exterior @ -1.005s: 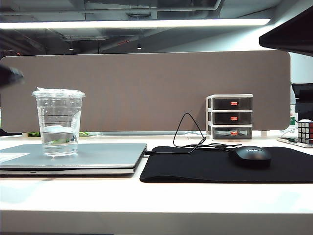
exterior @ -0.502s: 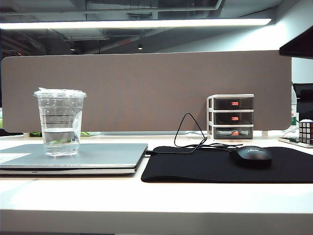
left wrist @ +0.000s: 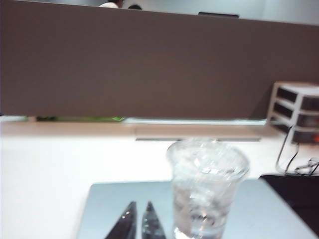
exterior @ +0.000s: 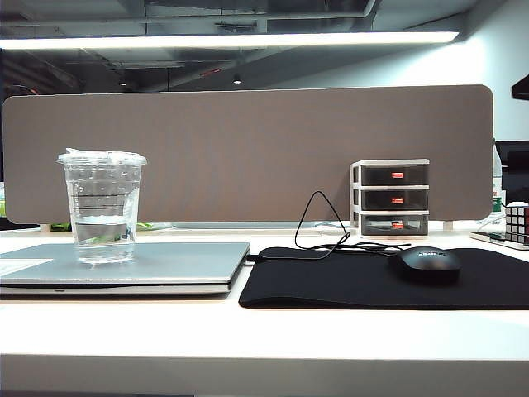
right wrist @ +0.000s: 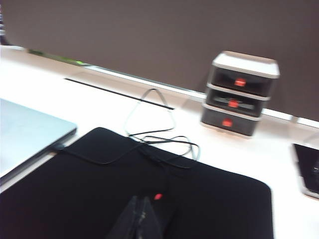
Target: Pick up the coffee cup and place it over the laptop.
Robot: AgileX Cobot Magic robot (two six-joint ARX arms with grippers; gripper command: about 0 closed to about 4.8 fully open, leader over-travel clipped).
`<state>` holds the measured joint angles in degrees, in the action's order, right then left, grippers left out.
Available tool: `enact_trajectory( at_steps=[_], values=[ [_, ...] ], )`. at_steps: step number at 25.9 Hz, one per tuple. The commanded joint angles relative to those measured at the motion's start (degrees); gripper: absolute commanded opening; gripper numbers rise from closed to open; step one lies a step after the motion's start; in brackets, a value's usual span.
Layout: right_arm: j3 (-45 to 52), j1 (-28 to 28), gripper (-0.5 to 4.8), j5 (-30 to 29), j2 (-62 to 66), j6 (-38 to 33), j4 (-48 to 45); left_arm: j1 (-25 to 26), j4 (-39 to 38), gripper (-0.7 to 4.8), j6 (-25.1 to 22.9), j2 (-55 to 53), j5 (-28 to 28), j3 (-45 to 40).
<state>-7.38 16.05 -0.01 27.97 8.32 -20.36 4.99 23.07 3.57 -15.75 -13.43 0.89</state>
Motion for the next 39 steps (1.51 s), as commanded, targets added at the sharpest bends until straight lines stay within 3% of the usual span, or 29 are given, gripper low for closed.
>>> enact_trajectory(
  at_steps=[1,4,9,18,25,33,39],
  values=[
    [-2.51,-1.99,-0.05,-0.55,-0.02,-0.24,-0.37,0.09,-15.1,0.16,-3.69,5.55,5.18,3.72],
    [-4.15,-3.56,-0.05,-2.34,0.0,-0.37,1.11,0.09,-18.97,0.16,-3.78,9.99,6.6,4.63],
    [-5.01,-5.55,-0.05,0.48,-7.41,0.26,2.78,0.09,-20.06,0.16,-3.74,12.85,8.74,4.63],
    [-4.96,-7.19,-0.05,0.59,-24.98,-0.7,19.34,0.07,-20.04,0.17,-2.67,12.85,8.68,4.63],
    [-4.79,-7.17,-0.05,4.42,-27.98,-3.39,25.22,0.07,-20.52,0.19,-2.47,12.9,7.04,4.57],
    [3.74,-7.13,-0.05,2.4,-28.0,-4.17,15.74,0.07,-20.09,0.22,-2.45,12.9,4.04,2.4],
    [7.34,-7.21,-0.05,1.2,-28.0,-3.8,13.77,0.07,-20.96,0.22,0.11,12.9,4.0,2.19]
  ],
)
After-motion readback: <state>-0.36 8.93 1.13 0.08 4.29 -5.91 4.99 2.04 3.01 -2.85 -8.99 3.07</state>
